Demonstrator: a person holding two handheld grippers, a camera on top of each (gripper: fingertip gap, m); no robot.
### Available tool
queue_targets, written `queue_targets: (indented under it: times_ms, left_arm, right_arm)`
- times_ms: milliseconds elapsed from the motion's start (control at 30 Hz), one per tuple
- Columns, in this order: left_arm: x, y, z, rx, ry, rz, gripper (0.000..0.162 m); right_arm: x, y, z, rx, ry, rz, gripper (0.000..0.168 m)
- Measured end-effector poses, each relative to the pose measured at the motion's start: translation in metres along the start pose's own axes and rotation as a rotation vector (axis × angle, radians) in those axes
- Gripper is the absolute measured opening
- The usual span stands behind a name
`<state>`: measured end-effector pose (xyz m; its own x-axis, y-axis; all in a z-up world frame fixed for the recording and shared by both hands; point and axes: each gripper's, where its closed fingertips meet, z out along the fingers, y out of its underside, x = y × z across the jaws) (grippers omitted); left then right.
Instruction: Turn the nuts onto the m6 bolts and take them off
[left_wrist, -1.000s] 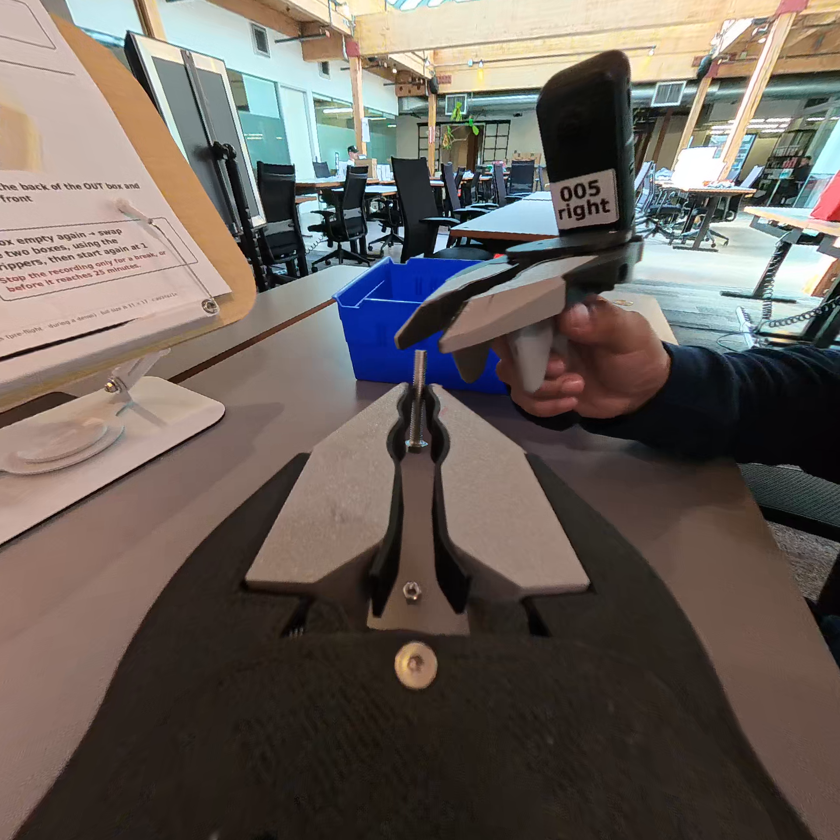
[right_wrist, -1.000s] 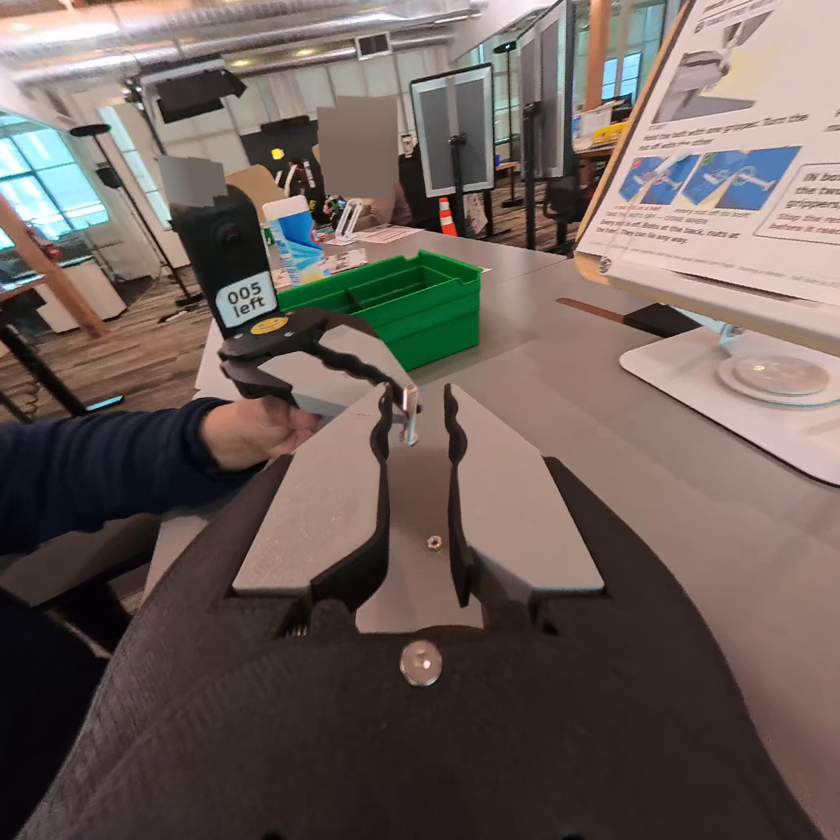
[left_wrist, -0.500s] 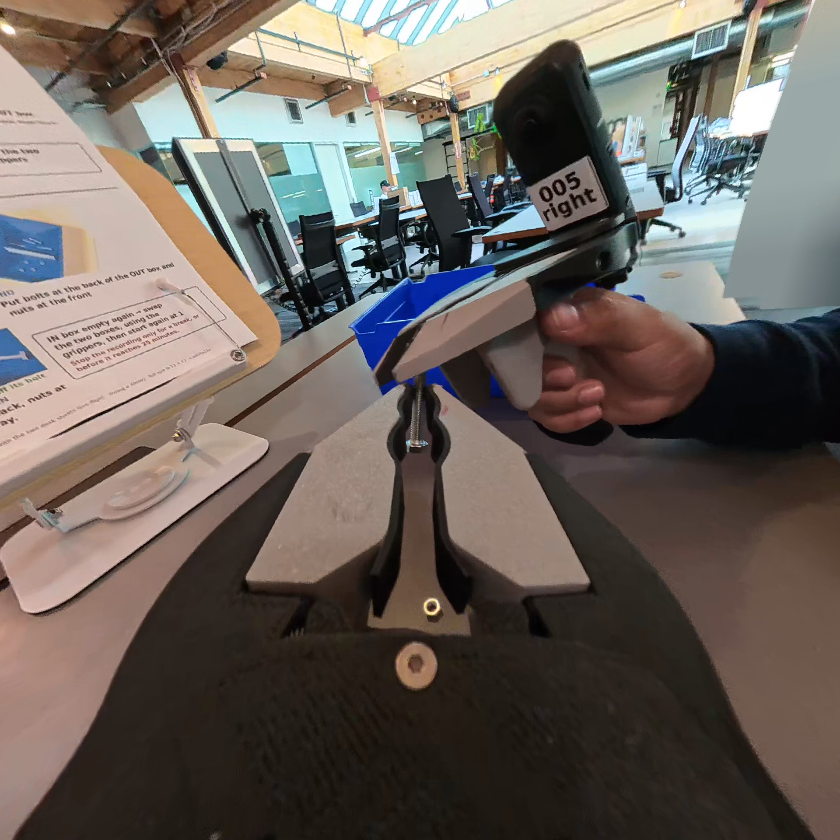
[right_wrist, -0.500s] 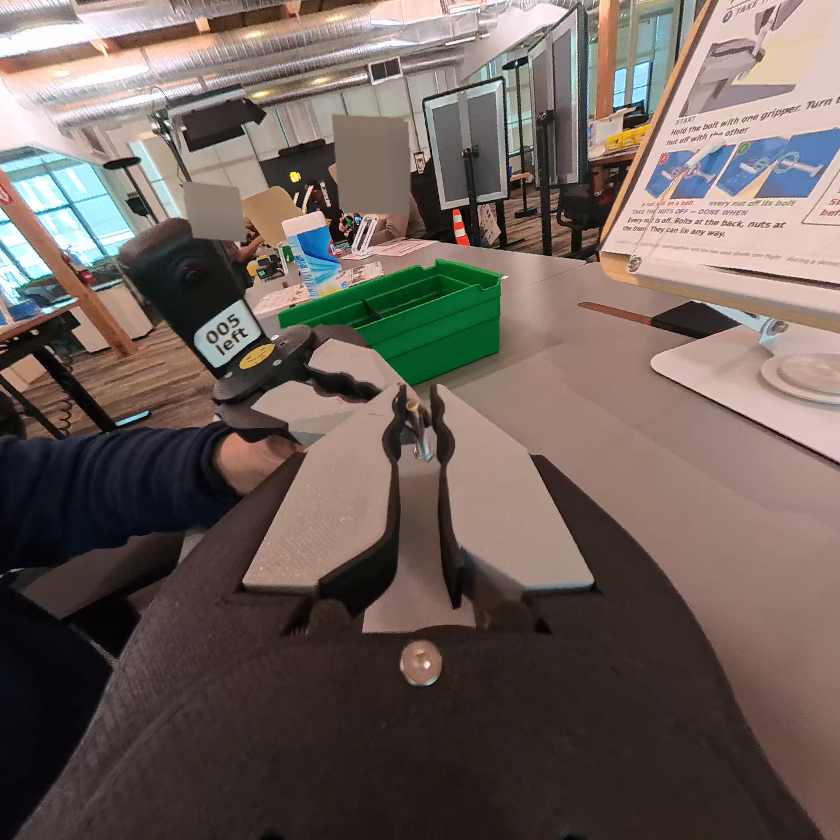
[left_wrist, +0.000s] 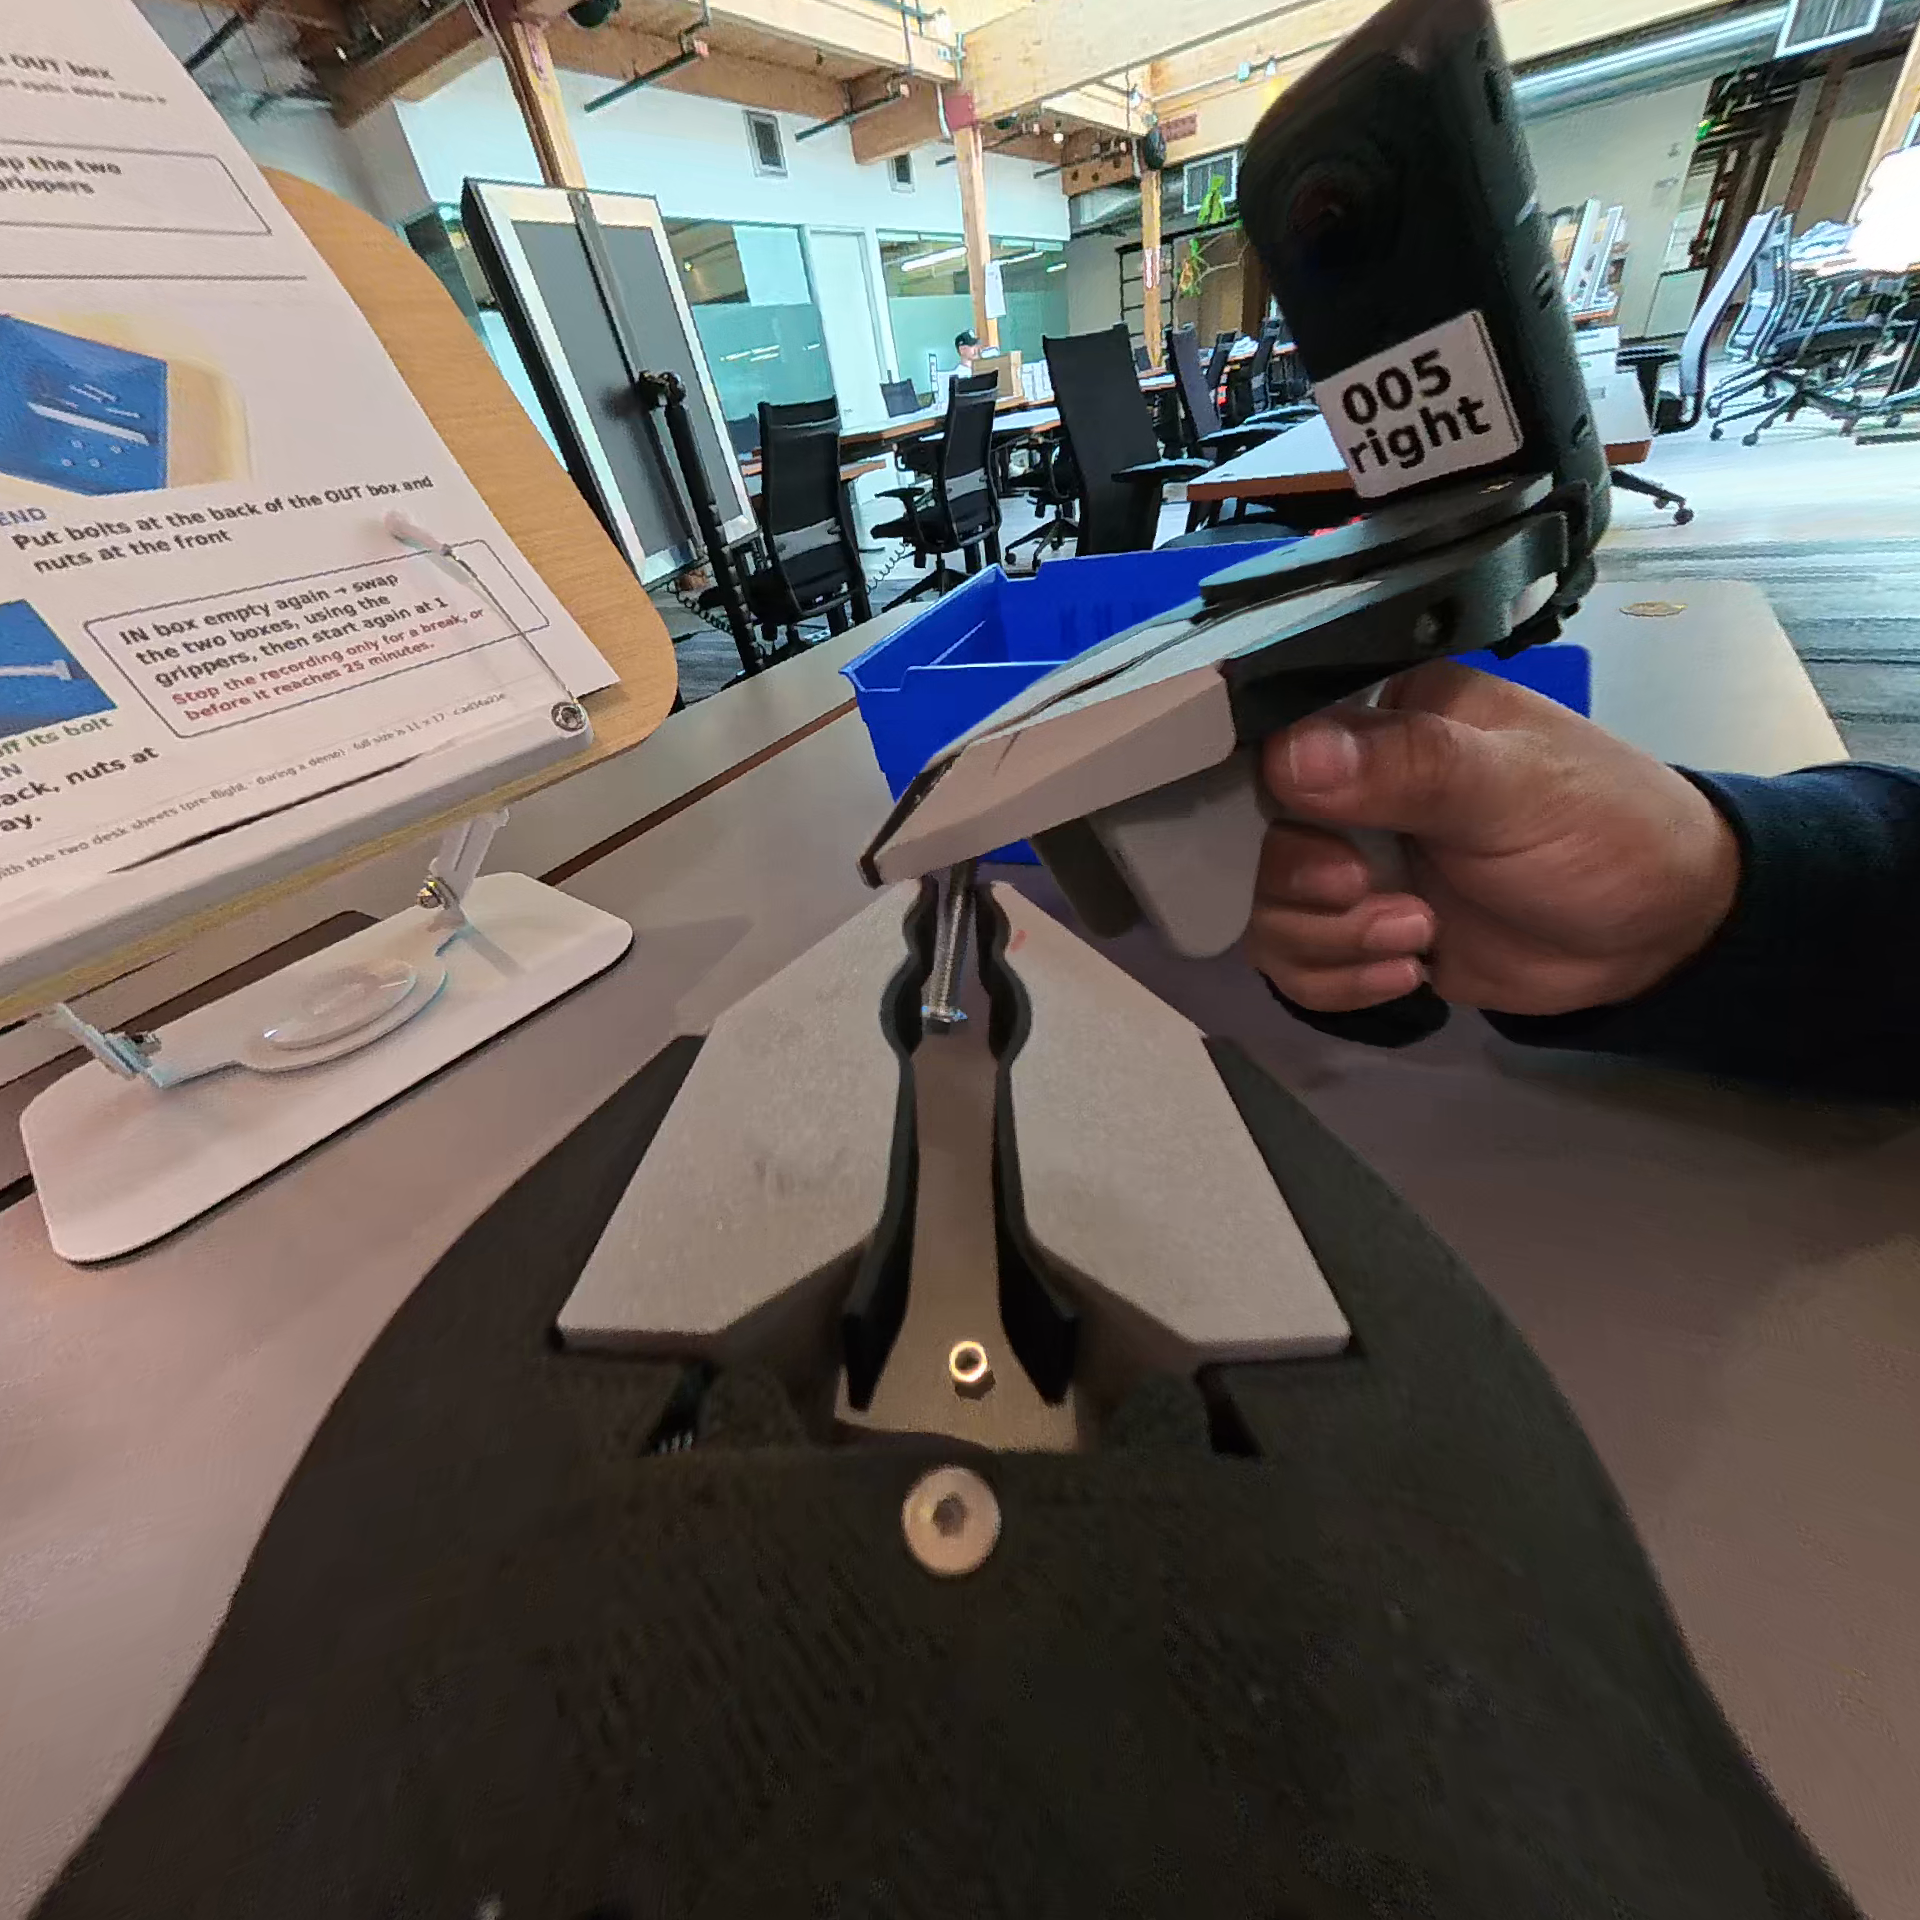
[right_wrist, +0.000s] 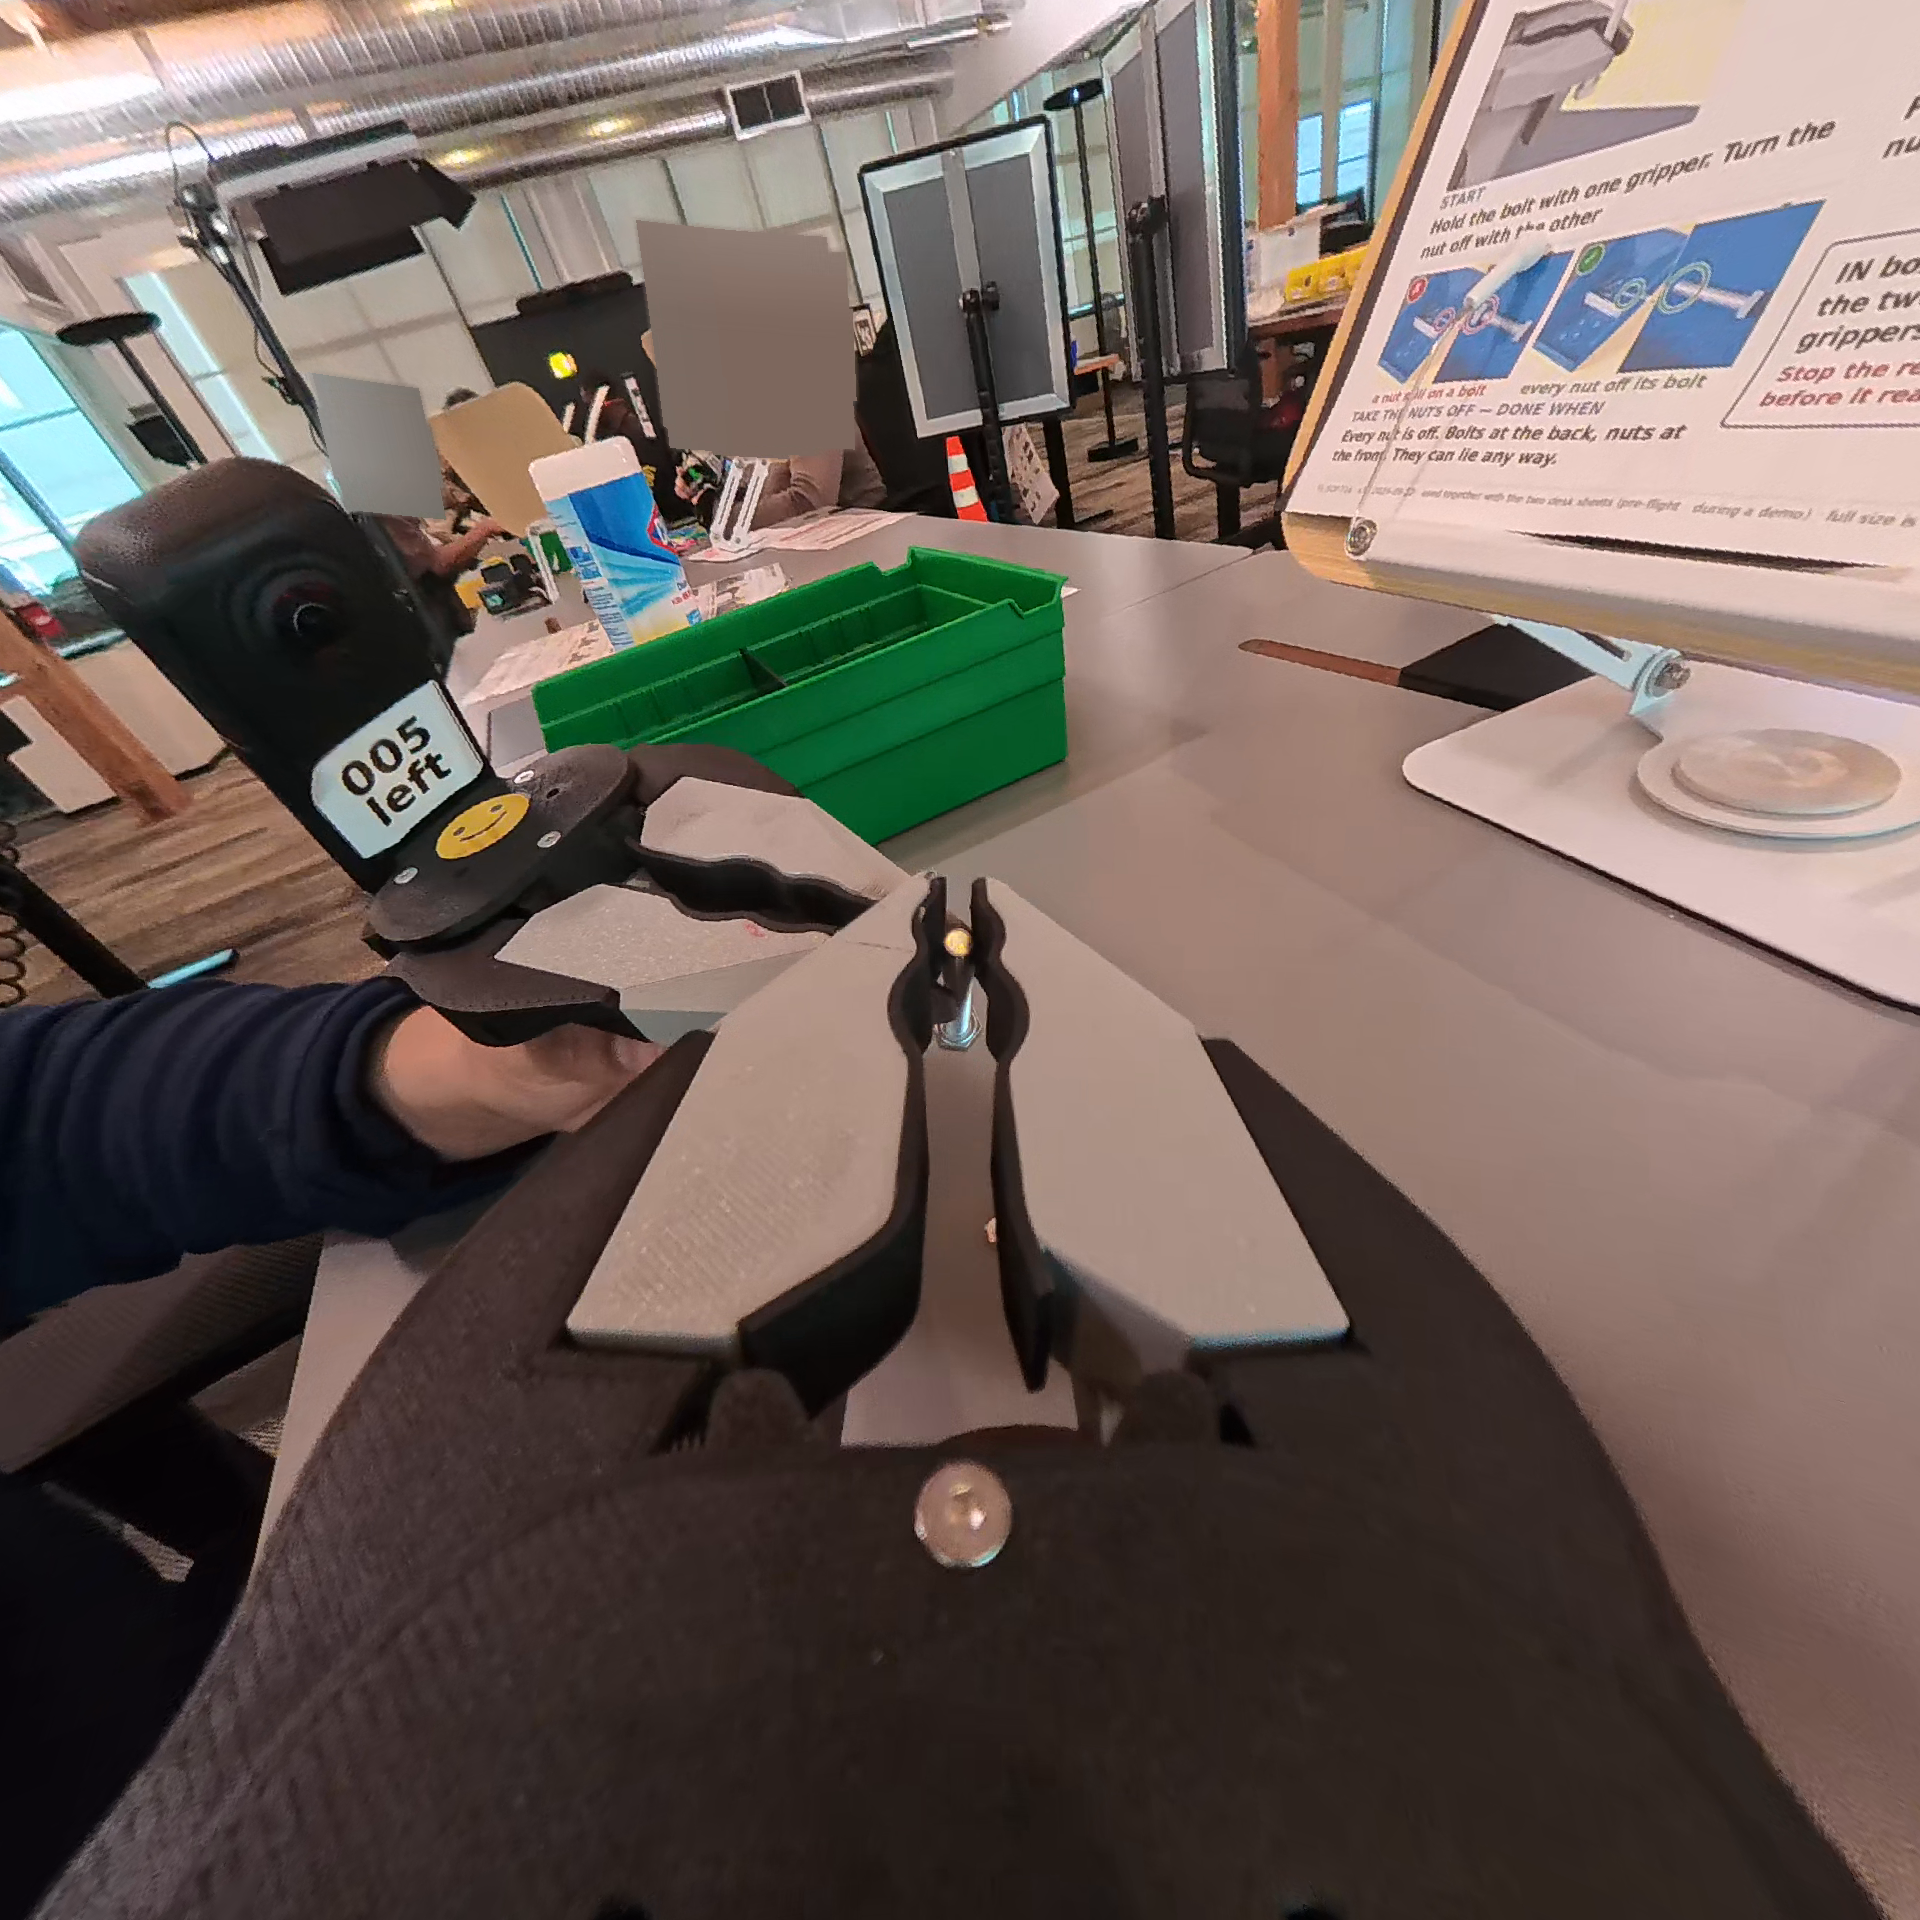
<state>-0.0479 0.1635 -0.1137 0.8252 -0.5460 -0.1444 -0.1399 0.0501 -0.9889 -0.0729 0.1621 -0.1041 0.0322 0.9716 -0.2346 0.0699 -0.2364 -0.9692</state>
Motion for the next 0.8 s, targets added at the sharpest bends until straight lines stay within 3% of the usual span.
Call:
queue_targets:
  times_ms: [167,367,667,800]
  left_arm:
    - [-0.005,0.011,0.002,-0.062,-0.002,-0.074,0.013]
    - [0.0,0.018,0.004,-0.093,0.047,-0.086,0.004]
    - [0.004,0.035,0.005,-0.209,0.133,-0.201,0.004]
    - [-0.007,0.039,0.001,-0.227,0.115,-0.176,0.004]
  right_arm:
    - [0.004,-0.003,-0.002,0.017,-0.001,0.02,0.001]
    - [-0.002,0.005,0.006,-0.028,-0.024,-0.001,0.001]
    - [0.002,0.02,0.013,-0.092,-0.019,-0.002,0.002]
    - [0.01,0.014,0.005,-0.058,-0.007,0.012,0.013]
